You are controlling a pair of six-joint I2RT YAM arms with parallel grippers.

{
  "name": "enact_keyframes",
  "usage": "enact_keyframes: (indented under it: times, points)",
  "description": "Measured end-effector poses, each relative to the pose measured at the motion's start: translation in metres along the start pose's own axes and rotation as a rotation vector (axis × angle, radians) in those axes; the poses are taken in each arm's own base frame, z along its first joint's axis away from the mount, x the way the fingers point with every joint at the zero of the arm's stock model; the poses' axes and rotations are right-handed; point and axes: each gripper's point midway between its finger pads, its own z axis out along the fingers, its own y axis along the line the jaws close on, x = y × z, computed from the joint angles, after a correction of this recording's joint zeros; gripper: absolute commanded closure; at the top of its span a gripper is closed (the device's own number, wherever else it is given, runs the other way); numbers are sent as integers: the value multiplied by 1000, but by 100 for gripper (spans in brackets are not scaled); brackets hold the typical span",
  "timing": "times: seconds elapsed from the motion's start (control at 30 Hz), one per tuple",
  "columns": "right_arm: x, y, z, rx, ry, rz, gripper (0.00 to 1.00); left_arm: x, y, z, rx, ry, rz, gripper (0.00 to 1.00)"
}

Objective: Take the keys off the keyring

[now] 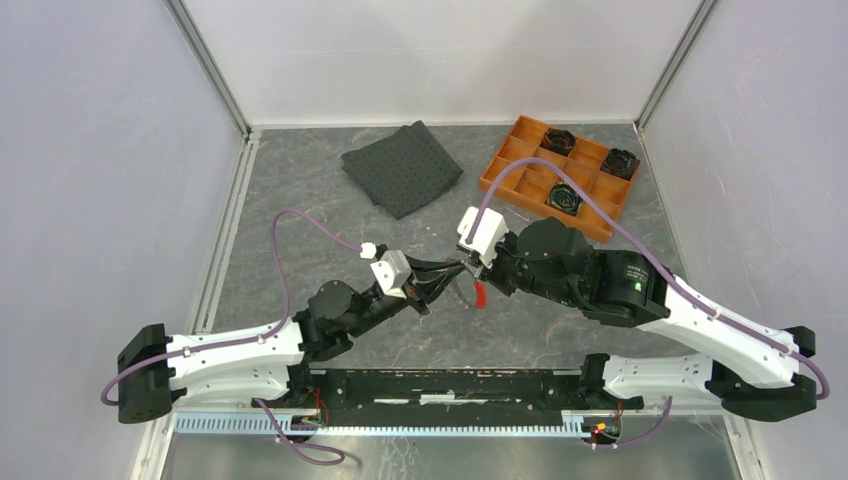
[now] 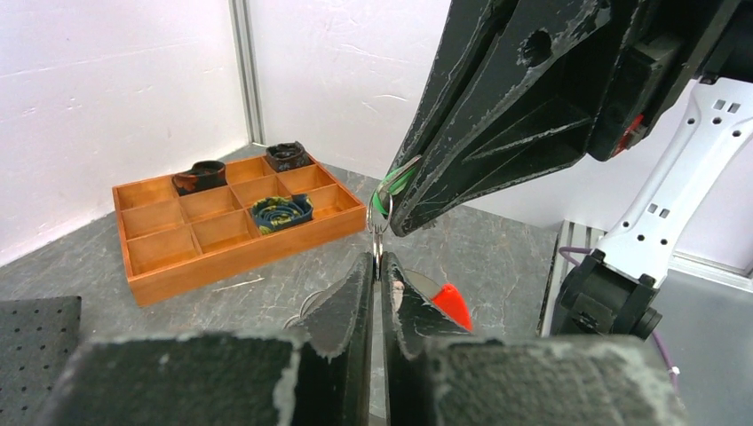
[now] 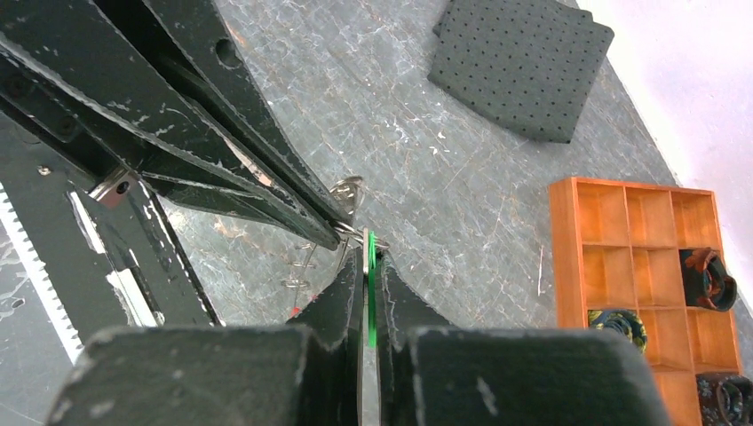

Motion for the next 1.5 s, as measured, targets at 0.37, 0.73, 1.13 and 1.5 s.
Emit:
enact_keyframes:
  times: [0.37, 0.73, 1.13, 1.5]
  points:
    - [-3, 1, -2, -9, -9, -1, 99, 14, 1, 3, -8, 56, 7, 66]
    - [-4, 3, -2, -21, -11, -1, 99, 9, 1, 4, -8, 47, 11, 61]
    - [-4, 5, -2, -31, -11, -1, 99, 8, 1, 4, -8, 46, 14, 61]
    - [-4, 5, -2, -31, -11, -1, 99, 4, 0, 3, -8, 35, 13, 63]
